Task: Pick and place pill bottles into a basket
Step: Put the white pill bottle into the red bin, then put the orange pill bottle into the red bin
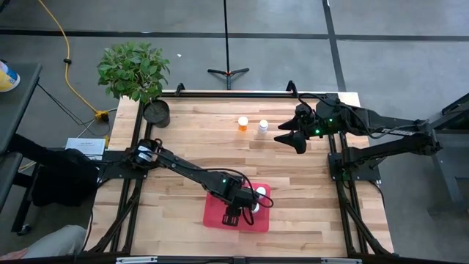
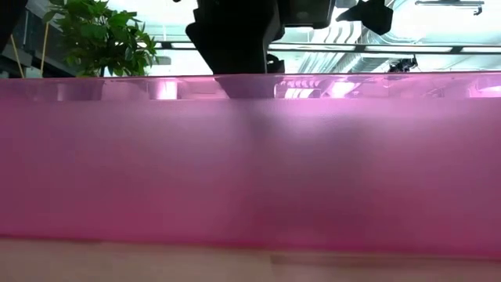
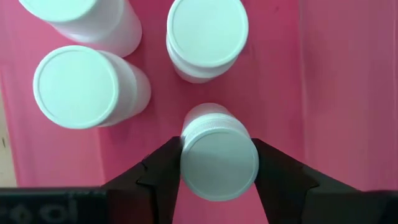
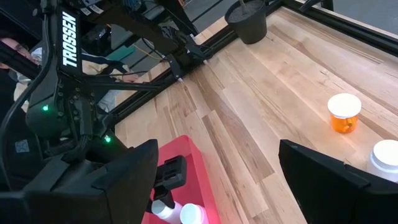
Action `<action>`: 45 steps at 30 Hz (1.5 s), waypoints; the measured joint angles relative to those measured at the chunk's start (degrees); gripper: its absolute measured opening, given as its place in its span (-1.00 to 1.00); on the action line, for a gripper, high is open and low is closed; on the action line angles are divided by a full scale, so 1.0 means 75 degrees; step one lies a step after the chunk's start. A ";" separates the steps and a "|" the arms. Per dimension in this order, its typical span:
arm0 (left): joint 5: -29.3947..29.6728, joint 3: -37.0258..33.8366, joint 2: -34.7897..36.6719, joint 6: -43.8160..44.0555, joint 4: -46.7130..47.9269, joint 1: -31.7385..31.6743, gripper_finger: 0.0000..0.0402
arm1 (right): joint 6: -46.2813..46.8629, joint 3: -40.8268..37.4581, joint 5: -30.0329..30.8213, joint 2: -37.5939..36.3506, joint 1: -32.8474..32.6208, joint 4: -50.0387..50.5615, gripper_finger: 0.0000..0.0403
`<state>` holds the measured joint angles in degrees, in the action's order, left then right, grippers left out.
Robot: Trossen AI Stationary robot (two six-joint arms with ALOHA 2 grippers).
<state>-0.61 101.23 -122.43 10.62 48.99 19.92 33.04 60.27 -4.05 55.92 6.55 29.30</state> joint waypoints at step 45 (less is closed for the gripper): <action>0.2481 0.4270 0.1618 -0.1064 0.4468 -0.1824 0.37 | -0.0306 0.0000 -0.0026 -0.0406 -0.0394 0.0289 0.60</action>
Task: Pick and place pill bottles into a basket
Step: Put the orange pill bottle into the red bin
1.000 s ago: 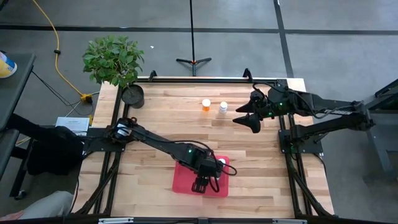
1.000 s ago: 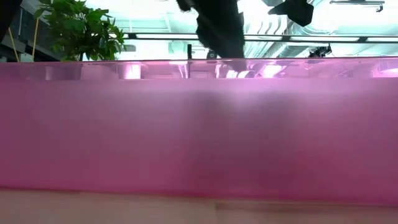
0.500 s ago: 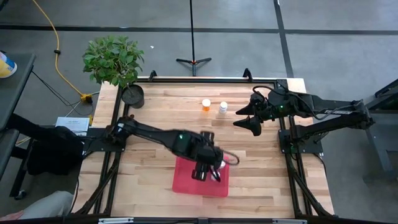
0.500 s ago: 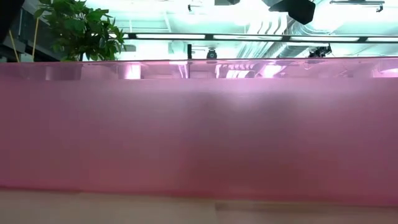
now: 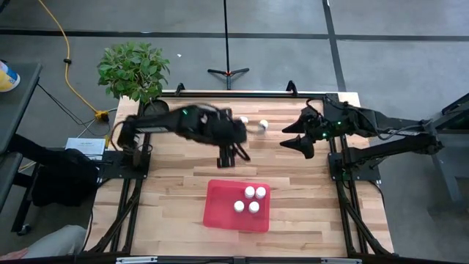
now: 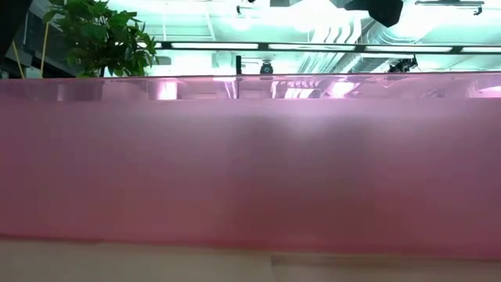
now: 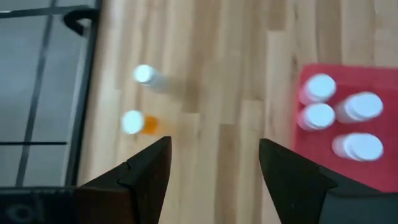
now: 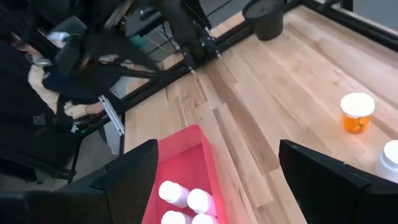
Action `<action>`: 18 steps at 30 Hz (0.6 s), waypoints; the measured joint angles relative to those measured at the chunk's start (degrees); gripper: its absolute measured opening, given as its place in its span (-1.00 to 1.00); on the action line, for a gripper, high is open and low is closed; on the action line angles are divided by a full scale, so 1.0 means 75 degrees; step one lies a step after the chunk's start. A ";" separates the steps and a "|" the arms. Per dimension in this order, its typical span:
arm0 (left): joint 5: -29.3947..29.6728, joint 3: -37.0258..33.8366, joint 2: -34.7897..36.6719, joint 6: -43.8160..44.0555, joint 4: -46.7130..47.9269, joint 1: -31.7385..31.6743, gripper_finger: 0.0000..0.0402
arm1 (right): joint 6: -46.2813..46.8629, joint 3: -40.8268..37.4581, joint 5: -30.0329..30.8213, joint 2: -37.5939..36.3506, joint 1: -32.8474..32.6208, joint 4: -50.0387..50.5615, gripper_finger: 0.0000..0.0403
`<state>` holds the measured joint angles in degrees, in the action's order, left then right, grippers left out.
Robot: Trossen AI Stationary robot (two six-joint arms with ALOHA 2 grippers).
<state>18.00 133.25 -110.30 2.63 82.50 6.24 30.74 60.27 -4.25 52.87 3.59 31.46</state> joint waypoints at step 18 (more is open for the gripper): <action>0.0003 -0.0003 0.2111 0.0082 0.0047 -0.1105 0.37 | -0.0517 0.0000 0.0011 -0.1228 0.0717 0.0626 0.60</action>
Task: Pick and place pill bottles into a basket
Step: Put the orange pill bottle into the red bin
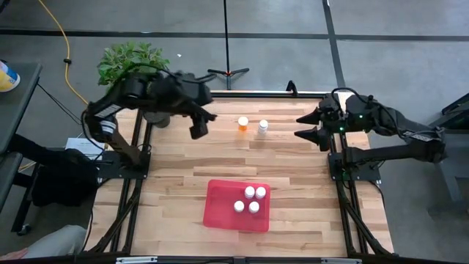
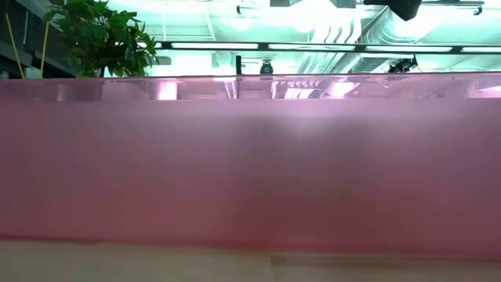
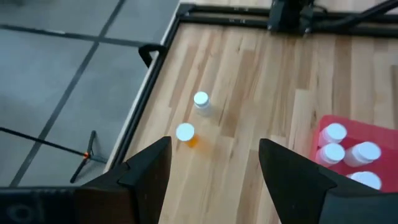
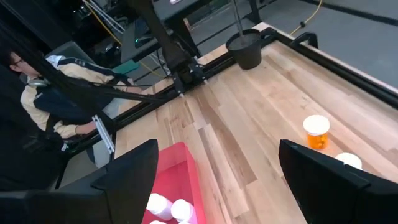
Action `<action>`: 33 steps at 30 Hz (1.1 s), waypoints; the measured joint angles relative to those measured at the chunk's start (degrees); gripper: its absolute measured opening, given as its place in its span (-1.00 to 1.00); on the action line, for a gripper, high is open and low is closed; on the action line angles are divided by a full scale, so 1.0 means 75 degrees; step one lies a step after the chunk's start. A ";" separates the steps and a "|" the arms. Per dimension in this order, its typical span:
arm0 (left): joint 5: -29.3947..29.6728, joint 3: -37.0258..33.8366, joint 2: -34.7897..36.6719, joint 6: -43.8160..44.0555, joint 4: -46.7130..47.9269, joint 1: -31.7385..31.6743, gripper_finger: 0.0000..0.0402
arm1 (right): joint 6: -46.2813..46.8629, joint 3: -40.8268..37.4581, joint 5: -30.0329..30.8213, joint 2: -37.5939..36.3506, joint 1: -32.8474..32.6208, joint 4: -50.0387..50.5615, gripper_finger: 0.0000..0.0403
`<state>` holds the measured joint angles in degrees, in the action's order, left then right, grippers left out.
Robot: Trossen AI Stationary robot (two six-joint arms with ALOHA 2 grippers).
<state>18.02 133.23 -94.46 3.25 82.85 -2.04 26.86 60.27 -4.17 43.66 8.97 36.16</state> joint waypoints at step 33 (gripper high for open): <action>-0.4636 0.0004 -0.2008 -0.2249 -0.1466 -0.3092 0.37 | -0.0332 0.0000 -0.0123 -0.0132 0.0416 0.0205 0.60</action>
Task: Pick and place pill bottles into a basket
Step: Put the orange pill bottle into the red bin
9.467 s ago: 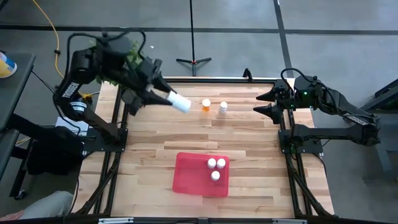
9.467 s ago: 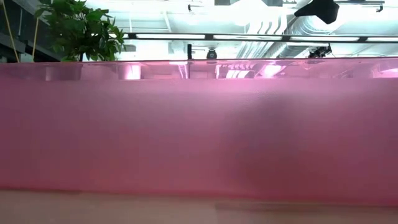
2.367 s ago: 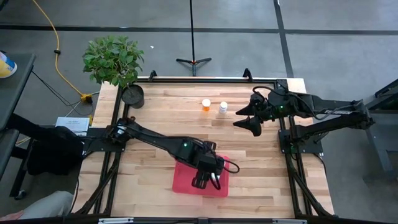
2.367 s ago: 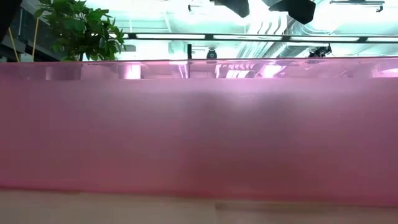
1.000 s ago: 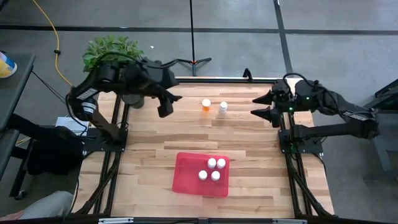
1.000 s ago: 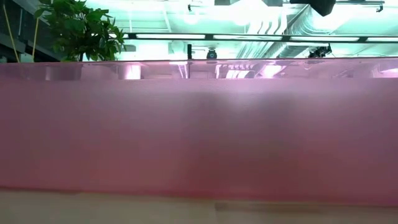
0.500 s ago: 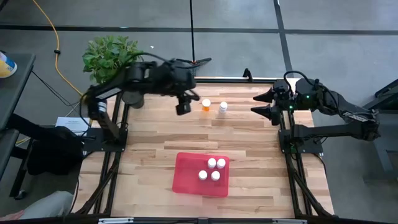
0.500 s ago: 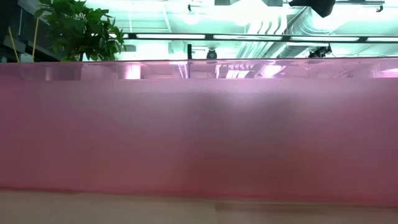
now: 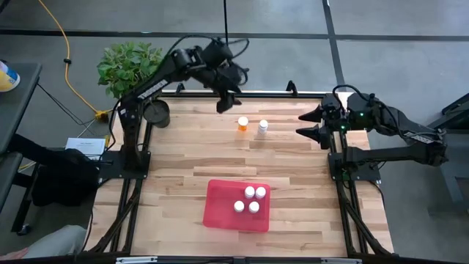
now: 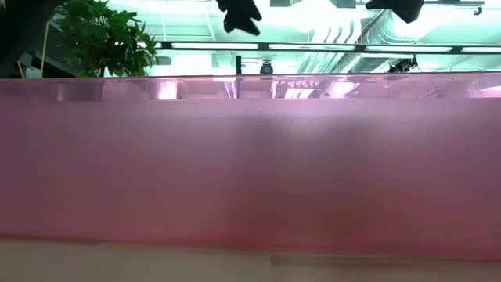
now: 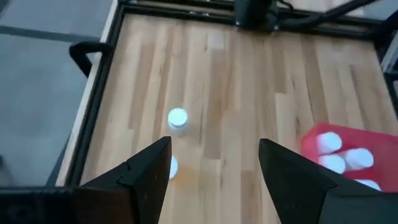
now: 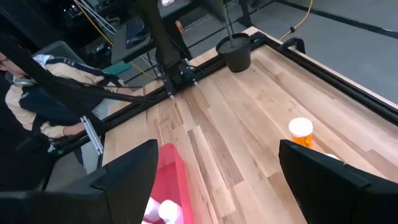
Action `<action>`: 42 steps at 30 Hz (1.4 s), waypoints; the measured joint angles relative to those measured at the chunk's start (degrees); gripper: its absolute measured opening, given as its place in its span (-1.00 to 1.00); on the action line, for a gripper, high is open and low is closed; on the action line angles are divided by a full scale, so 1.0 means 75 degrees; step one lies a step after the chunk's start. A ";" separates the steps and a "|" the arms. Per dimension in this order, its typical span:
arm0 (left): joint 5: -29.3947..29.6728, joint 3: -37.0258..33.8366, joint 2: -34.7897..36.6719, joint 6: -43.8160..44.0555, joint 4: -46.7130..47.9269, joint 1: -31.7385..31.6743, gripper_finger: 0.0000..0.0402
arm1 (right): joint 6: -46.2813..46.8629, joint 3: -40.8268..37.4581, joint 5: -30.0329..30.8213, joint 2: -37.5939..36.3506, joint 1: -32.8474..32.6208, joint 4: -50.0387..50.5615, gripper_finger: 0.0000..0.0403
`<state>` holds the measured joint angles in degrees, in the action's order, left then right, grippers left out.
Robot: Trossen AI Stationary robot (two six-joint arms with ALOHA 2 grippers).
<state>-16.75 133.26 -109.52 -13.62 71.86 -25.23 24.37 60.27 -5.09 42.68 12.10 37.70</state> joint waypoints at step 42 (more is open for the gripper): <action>0.1358 -0.0001 -0.2760 -0.0197 0.0089 -0.0479 0.37 | -0.0255 0.0000 -0.0160 0.0000 0.0000 0.0201 0.60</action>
<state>-6.56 133.25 -130.22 -15.10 72.53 -28.82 22.45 60.27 -6.29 42.68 12.10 39.20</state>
